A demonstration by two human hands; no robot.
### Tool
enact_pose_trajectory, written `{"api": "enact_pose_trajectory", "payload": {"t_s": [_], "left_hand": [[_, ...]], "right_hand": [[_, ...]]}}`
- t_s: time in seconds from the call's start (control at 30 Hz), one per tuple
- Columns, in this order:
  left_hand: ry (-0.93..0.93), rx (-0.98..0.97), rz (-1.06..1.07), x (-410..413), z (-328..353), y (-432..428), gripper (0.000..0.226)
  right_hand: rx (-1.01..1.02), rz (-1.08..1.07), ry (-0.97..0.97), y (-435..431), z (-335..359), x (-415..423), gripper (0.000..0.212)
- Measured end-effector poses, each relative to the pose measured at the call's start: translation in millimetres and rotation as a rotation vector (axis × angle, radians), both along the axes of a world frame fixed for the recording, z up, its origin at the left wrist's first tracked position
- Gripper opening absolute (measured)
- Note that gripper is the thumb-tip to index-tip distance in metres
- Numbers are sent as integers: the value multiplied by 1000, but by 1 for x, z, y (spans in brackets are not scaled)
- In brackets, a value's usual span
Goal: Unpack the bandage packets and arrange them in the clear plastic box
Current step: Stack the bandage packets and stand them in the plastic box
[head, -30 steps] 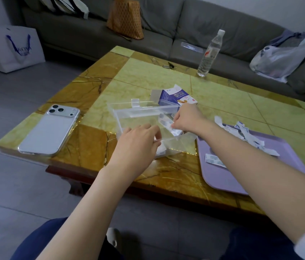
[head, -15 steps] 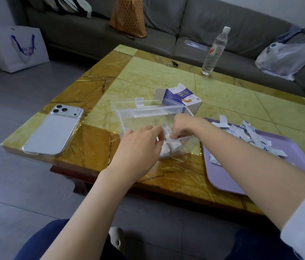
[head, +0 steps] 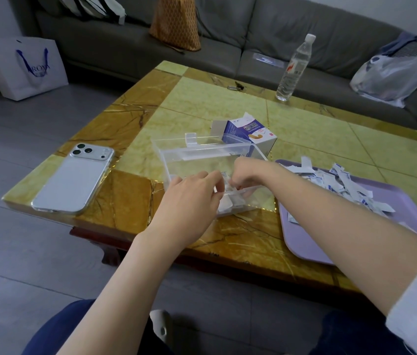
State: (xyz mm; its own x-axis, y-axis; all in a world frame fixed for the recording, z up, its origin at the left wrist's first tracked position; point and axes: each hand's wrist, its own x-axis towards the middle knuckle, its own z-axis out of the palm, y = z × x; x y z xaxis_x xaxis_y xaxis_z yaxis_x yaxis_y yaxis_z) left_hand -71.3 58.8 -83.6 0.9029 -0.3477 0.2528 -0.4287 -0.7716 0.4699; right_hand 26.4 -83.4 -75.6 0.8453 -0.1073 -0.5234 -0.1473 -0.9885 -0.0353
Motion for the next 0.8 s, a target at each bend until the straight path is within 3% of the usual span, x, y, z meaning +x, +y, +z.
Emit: {"api": "enact_pose_trajectory", "payload": {"t_s": [0.2, 0.33, 0.4, 0.57, 0.67, 0.8], "left_hand": [[-3, -1, 8, 0, 0, 0, 12], [-33, -20, 47, -1, 1, -2, 12], [-49, -16, 76, -2, 1, -3, 11], [-113, -7, 119, -4, 2, -11, 12], [-213, -104, 107, -6, 3, -27, 11], [-310, -191, -16, -9, 2, -52, 13]], "right_hand": [[67, -2, -26, -4, 5, -2, 15], [174, 18, -78, -10, 5, -3, 7], [151, 71, -125, -13, 5, -4, 17], [347, 141, -704, -27, 18, -39, 25], [389, 221, -998, -48, 13, -66, 24], [239, 181, -1114, -100, -7, -86, 22]]}}
